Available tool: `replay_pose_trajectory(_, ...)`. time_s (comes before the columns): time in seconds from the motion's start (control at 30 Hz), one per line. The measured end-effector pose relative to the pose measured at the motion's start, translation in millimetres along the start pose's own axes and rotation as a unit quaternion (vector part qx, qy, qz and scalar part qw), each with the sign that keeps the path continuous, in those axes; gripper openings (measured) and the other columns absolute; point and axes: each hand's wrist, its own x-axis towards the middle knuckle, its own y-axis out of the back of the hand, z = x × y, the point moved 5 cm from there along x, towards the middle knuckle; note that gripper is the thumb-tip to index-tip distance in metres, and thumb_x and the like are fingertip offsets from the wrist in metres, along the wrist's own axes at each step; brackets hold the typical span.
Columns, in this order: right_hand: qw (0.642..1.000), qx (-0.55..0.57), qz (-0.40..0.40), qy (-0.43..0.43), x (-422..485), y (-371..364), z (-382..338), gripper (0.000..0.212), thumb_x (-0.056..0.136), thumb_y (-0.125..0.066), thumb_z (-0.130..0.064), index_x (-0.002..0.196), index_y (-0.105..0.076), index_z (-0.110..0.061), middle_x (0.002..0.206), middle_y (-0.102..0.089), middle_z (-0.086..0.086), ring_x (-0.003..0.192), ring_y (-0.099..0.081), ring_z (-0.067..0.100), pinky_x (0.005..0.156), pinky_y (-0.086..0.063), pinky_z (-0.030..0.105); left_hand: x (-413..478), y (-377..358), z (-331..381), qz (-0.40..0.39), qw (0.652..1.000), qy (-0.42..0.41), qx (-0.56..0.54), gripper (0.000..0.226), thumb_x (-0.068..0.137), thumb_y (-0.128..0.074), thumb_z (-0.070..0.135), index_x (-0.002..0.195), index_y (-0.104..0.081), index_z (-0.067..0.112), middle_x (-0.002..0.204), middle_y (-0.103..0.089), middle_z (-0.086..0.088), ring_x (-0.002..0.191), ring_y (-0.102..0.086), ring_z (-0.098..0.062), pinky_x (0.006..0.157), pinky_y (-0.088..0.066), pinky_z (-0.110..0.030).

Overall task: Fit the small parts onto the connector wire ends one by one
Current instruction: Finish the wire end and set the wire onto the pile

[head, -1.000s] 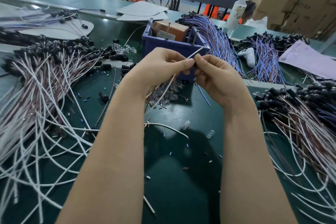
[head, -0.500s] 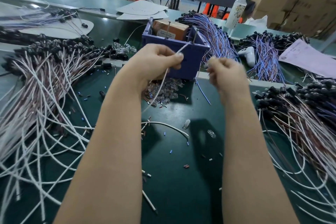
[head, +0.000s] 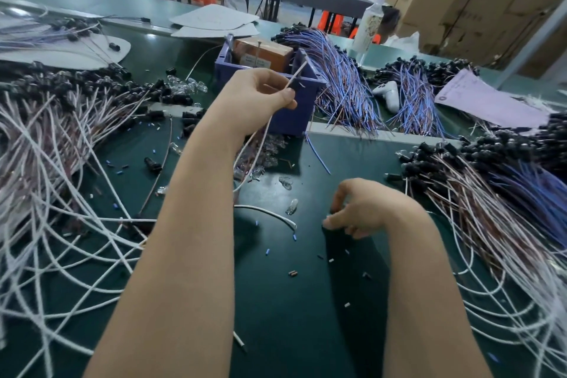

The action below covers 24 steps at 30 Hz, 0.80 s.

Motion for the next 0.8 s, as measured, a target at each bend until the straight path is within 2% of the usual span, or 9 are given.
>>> replay_pose_trajectory(0.07,1.000,-0.001,-0.006,0.008,0.3,-3.7,-3.1,0.017,0.083,-0.070,-0.009,0.072,-0.057,-0.010,0.065,-0.062,0.006,0.066,-0.064,0.021,0.072,-0.060,0.032,-0.9,-0.9,1.3,0.002,1.000,0.001,0.007,0.006,0.093,-0.059,0.018,0.098,-0.062,0.018,0.080,-0.069,0.009,0.071,-0.055,0.006,0.055,-0.038,0.002)
replay_pose_trajectory(0.17,1.000,-0.002,0.007,0.020,2.8,-4.7,-10.2,0.020,0.086,-0.060,-0.001,0.068,-0.058,-0.009,0.061,-0.063,0.005,0.064,-0.065,0.021,0.074,-0.059,0.032,-0.6,0.1,-0.5,-0.001,1.000,0.011,-0.017,0.006,0.094,-0.058,0.013,0.100,-0.059,0.015,0.083,-0.069,0.004,0.060,-0.055,0.001,0.064,-0.046,-0.016)
replay_pose_trajectory(0.27,0.992,0.038,0.089,0.084,2.4,8.9,-24.1,0.024,0.087,-0.056,-0.004,0.067,-0.059,-0.016,0.064,-0.066,0.002,0.065,-0.067,0.018,0.070,-0.058,0.030,-0.6,1.5,-4.8,-0.012,0.999,0.011,-0.033,0.009,0.093,-0.058,0.010,0.092,-0.058,0.019,0.084,-0.068,0.001,0.063,-0.060,0.000,0.068,-0.049,-0.017)
replay_pose_trajectory(0.37,0.933,0.225,0.203,0.195,-3.9,39.7,-44.8,0.022,0.088,-0.060,-0.005,0.074,-0.063,-0.023,0.070,-0.068,0.000,0.070,-0.066,0.015,0.075,-0.057,0.033,-0.3,3.0,-9.5,-0.022,0.999,0.003,-0.037,0.019,0.093,-0.058,0.008,0.084,-0.056,0.024,0.083,-0.066,0.001,0.071,-0.062,-0.003,0.074,-0.049,-0.020)
replay_pose_trajectory(0.43,0.876,0.344,0.225,0.253,-8.2,59.3,-59.3,0.022,0.085,-0.062,-0.001,0.079,-0.067,-0.021,0.074,-0.069,-0.001,0.070,-0.067,0.012,0.074,-0.057,0.026,-0.2,4.9,-11.8,-0.027,0.999,0.000,-0.034,0.020,0.093,-0.057,0.006,0.085,-0.056,0.025,0.091,-0.067,-0.005,0.076,-0.063,-0.005,0.078,-0.049,-0.021)
replay_pose_trajectory(0.5,0.842,0.391,0.233,0.290,-10.3,72.6,-72.1,0.022,0.084,-0.063,0.002,0.081,-0.069,-0.019,0.074,-0.069,-0.003,0.067,-0.067,0.006,0.070,-0.056,0.018,-0.4,7.2,-12.5,-0.030,0.999,-0.001,-0.026,0.019,0.093,-0.057,0.007,0.087,-0.056,0.025,0.099,-0.068,-0.009,0.081,-0.064,-0.008,0.082,-0.049,-0.023)
replay_pose_trajectory(0.57,0.840,0.360,0.263,0.308,-10.6,78.7,-81.6,0.022,0.085,-0.063,0.001,0.081,-0.068,-0.020,0.073,-0.068,-0.005,0.067,-0.068,0.005,0.071,-0.057,0.019,-1.3,8.4,-12.1,-0.034,0.999,-0.001,-0.022,0.017,0.093,-0.057,0.008,0.089,-0.057,0.024,0.103,-0.069,-0.010,0.083,-0.064,-0.009,0.083,-0.049,-0.024)
replay_pose_trajectory(0.7,0.860,0.265,0.317,0.299,-6.4,75.7,-89.2,0.021,0.084,-0.065,-0.005,0.077,-0.061,-0.025,0.079,-0.067,0.000,0.081,-0.068,0.020,0.083,-0.056,0.038,-3.3,8.2,-9.6,-0.039,0.999,-0.005,-0.005,0.014,0.093,-0.058,0.008,0.092,-0.057,0.022,0.105,-0.069,-0.012,0.083,-0.063,-0.009,0.080,-0.049,-0.022)
replay_pose_trajectory(0.8,0.868,0.232,0.324,0.296,-5.0,74.8,-91.9,0.015,0.083,-0.066,-0.008,0.080,-0.064,-0.023,0.082,-0.068,0.000,0.083,-0.068,0.019,0.084,-0.055,0.038,-4.1,9.4,-7.6,-0.038,0.999,-0.014,0.021,0.012,0.093,-0.059,0.011,0.093,-0.059,0.023,0.106,-0.070,-0.013,0.086,-0.062,-0.011,0.082,-0.049,-0.024)
